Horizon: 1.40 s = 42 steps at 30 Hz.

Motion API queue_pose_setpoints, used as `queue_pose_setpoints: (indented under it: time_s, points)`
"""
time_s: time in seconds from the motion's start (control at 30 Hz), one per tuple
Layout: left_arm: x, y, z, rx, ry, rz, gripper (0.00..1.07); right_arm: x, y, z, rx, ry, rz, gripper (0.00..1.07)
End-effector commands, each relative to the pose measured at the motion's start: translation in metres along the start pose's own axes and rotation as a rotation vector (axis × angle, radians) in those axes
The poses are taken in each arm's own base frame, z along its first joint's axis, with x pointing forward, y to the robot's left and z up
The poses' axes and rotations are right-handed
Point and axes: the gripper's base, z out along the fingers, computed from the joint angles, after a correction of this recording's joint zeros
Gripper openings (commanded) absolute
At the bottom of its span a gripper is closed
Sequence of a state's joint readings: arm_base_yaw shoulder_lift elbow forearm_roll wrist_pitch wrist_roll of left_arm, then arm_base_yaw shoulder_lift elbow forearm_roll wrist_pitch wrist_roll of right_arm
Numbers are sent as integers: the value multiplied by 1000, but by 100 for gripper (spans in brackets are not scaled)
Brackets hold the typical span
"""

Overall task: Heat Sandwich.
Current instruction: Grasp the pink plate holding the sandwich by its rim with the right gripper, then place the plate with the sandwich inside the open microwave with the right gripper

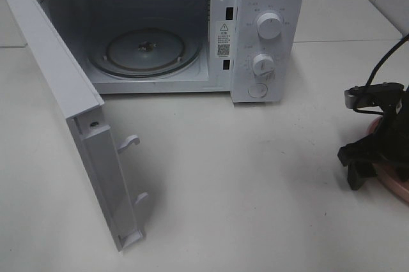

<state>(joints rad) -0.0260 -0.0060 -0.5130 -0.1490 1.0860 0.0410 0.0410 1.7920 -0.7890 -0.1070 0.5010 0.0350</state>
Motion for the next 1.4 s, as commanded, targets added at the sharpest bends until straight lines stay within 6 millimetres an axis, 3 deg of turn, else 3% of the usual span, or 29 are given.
queue_pose_setpoints:
  time_s: [0.03,0.27,0.4,0.43,0.47,0.5,0.57,0.6,0.63,1.13,1.4]
  points:
    - [0,0,-2,3,-29,5,98,1,-1,4,9,4,-9,78]
    - [0,0,-2,3,-29,5,98,1,-2,4,11,4,-11,73]
    - [0,0,-2,3,-29,5,98,1,-2,4,15,5,-6,55]
    - [0,0,-2,3,-29,5,98,1,-2,4,15,5,-6,55]
    - [0,0,-2,3,-29,5,98,1,-2,4,20,5,-6,50]
    - [0,0,-2,3,-29,5,98,1,-4,4,38,8,4,34]
    - [0,0,-2,3,-29,5,98,1,-6,4,59,7,13,18]
    - [0,0,-2,3,-29,5,98,1,-6,4,59,7,13,18]
    - [0,0,-2,3,-29,5,98,1,-7,4,73,6,24,2]
    - [0,0,-2,3,-29,5,98,3,-6,3,72,30,37,0]
    - [0,0,-2,3,-29,5,98,3,-3,-12,99,-4,18,0]
